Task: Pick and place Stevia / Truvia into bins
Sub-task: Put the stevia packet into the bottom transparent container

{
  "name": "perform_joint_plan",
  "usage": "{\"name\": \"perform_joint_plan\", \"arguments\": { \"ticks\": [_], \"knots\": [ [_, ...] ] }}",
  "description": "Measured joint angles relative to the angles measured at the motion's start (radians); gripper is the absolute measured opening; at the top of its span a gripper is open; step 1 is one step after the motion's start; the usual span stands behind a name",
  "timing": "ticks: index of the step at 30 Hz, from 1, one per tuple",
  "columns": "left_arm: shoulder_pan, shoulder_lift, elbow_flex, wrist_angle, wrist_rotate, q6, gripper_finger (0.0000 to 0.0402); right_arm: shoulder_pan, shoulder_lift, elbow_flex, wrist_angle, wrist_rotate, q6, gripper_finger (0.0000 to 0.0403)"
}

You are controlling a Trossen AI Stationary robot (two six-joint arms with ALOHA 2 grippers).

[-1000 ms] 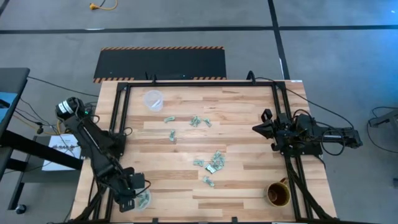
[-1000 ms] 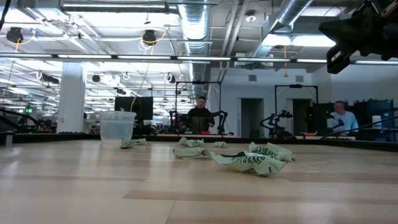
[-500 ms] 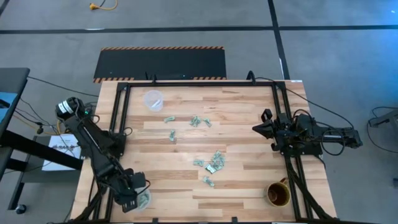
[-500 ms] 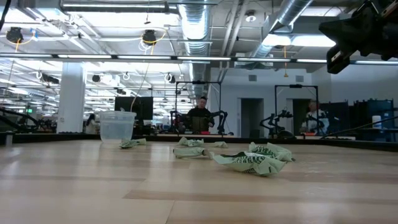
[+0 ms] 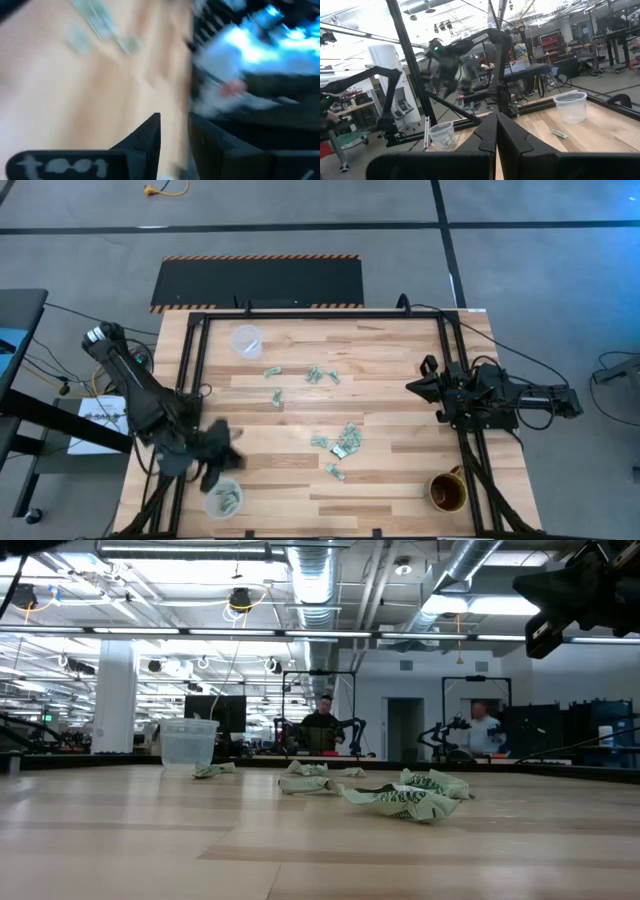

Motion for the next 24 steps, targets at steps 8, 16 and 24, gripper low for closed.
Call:
{"name": "perform_joint_plan", "arguments": {
  "ticks": [8, 16, 24],
  "knots": [
    [0.309, -0.133, 0.000, -0.179, -0.286, 0.202, 0.0084, 0.000, 0.000, 0.000, 0.000, 0.000, 0.000, 0.0000],
    [0.631, -0.045, 0.000, -0.142, -0.151, 0.440, 0.0084, 0.000, 0.000, 0.000, 0.000, 0.000, 0.000, 0.0000],
    [0.814, 0.136, 0.000, -0.119, -0.056, 0.412, 0.0084, 0.000, 0.000, 0.000, 0.000, 0.000, 0.000, 0.0000]
  ]
}}
